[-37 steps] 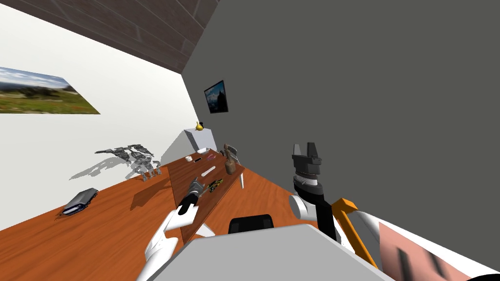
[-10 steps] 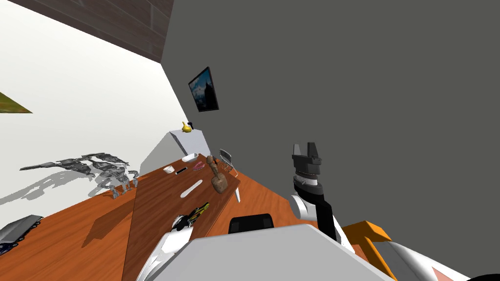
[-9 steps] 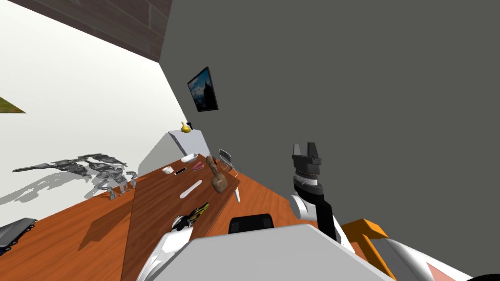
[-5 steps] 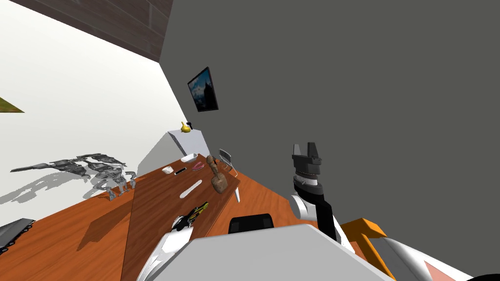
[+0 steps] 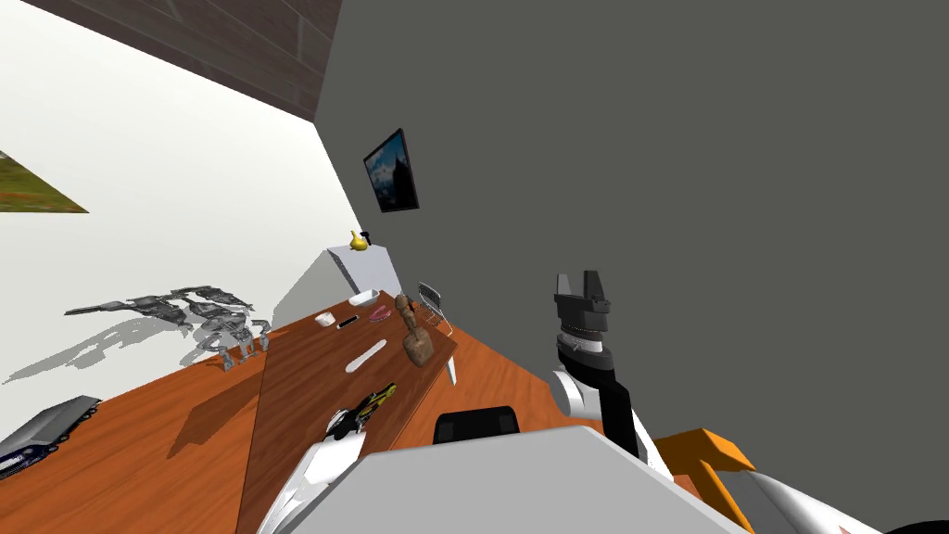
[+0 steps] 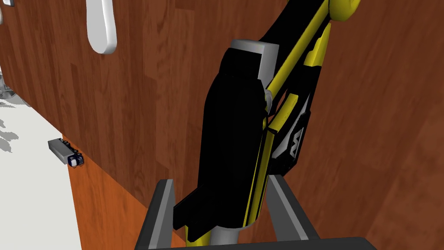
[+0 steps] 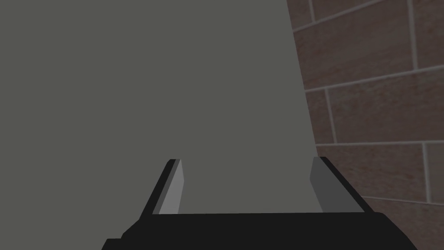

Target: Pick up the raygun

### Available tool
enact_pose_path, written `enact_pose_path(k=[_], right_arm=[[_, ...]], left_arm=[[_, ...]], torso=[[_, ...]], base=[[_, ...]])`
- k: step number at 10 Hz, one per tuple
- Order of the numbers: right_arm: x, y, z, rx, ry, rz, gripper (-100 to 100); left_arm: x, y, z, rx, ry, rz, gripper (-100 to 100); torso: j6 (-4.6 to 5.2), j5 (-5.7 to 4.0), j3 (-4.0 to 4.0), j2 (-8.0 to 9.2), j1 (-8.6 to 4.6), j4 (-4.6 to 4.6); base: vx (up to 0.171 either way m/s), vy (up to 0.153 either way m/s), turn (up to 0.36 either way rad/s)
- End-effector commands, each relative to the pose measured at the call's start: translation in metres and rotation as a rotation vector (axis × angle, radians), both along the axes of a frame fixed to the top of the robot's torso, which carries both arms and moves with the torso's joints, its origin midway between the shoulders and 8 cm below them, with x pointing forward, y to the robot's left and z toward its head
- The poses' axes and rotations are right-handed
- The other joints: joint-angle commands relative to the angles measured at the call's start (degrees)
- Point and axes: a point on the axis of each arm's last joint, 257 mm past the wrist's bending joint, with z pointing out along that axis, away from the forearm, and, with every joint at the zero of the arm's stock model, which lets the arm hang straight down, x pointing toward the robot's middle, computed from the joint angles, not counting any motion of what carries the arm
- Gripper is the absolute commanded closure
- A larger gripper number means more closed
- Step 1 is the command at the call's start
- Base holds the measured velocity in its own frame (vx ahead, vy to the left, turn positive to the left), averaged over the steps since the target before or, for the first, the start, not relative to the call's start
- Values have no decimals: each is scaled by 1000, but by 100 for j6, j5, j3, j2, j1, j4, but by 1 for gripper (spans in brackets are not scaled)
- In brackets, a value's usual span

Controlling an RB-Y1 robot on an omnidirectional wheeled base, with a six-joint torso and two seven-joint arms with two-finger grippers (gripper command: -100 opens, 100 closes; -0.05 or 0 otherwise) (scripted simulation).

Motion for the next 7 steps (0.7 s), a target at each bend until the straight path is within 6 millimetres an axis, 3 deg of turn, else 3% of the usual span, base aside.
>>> enact_pose_path(k=[1, 6, 7], right_arm=[[0, 0, 0, 0, 0, 0, 0], [0, 0, 0, 0, 0, 0, 0], [0, 0, 0, 0, 0, 0, 0]], left_arm=[[1, -3, 3, 1, 0, -14, 100], [3, -10, 8, -2, 0, -41, 100], [3, -11, 8, -3, 1, -41, 0]], torso=[[0, 0, 0, 0, 0, 0], [3, -3, 2, 4, 0, 1], [6, -3, 4, 7, 3, 2]], base=[[39, -29, 84], [23, -15, 63], [0, 0, 0]])
